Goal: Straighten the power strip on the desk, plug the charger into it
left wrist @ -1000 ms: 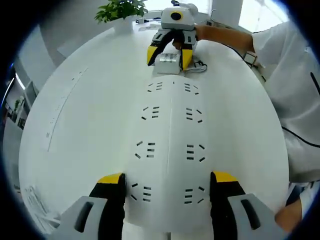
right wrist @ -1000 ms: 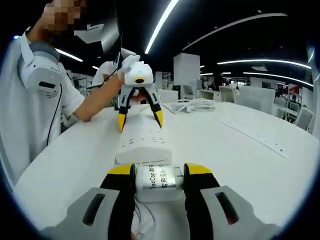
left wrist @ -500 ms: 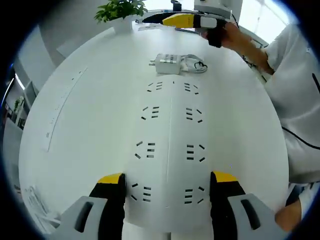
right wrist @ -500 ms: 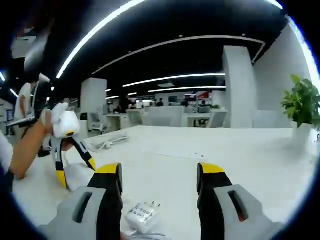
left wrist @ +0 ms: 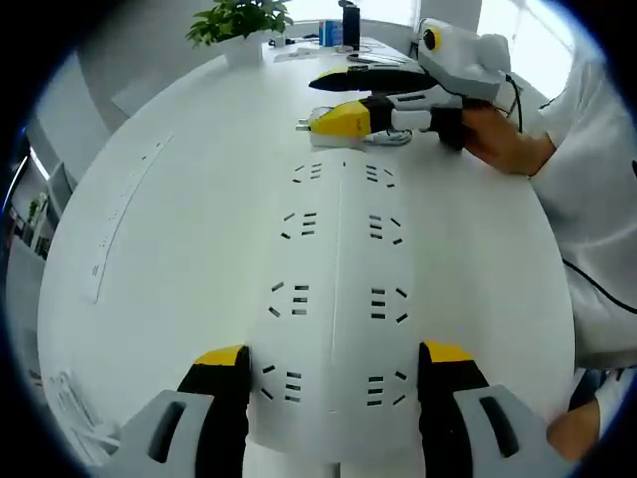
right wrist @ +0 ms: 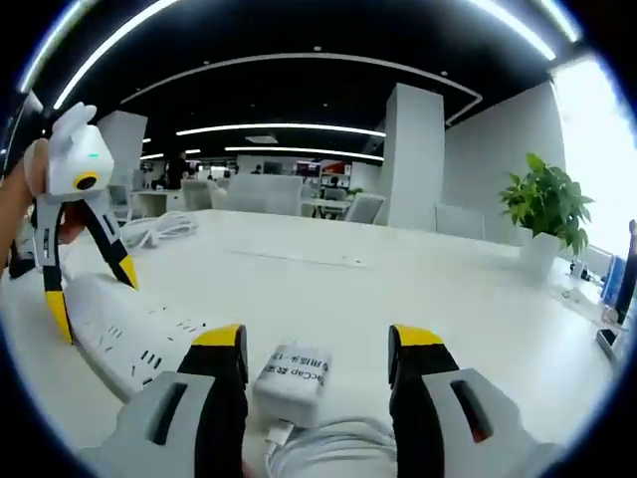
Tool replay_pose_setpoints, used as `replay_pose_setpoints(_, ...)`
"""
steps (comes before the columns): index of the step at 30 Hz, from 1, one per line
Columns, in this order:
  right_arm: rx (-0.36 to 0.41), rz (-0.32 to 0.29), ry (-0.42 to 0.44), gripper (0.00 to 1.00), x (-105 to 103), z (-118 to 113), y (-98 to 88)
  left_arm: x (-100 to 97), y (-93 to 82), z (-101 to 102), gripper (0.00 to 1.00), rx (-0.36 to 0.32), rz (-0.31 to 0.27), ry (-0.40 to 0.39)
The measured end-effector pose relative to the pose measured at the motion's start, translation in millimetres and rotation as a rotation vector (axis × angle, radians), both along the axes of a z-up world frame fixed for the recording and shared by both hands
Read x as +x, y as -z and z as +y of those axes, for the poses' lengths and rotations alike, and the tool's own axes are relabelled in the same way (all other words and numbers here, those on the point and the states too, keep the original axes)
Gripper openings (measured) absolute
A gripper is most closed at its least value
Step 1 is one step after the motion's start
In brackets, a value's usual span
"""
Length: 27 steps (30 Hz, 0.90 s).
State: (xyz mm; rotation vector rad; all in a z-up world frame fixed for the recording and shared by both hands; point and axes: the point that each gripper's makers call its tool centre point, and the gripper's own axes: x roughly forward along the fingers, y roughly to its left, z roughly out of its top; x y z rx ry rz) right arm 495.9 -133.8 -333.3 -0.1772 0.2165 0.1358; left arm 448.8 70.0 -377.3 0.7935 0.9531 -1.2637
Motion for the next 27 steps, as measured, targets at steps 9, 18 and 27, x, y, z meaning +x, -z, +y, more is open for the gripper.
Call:
replay_pose_setpoints(9, -0.006, 0.032, 0.0, 0.45, 0, 0, 6.7, -0.4, -0.1, -1, 0.69, 0.0, 0.0, 0.009)
replay_pose_setpoints(18, 0.025, 0.067, -0.054, 0.33, -1, 5, 13.5, 0.0, -0.2, 0, 0.69, -0.002, -0.001, 0.011)
replay_pose_setpoints(27, 0.036, 0.085, -0.119, 0.29, -6, 3, 15.4, -0.4, 0.2, 0, 0.69, -0.007, -0.001, 0.011)
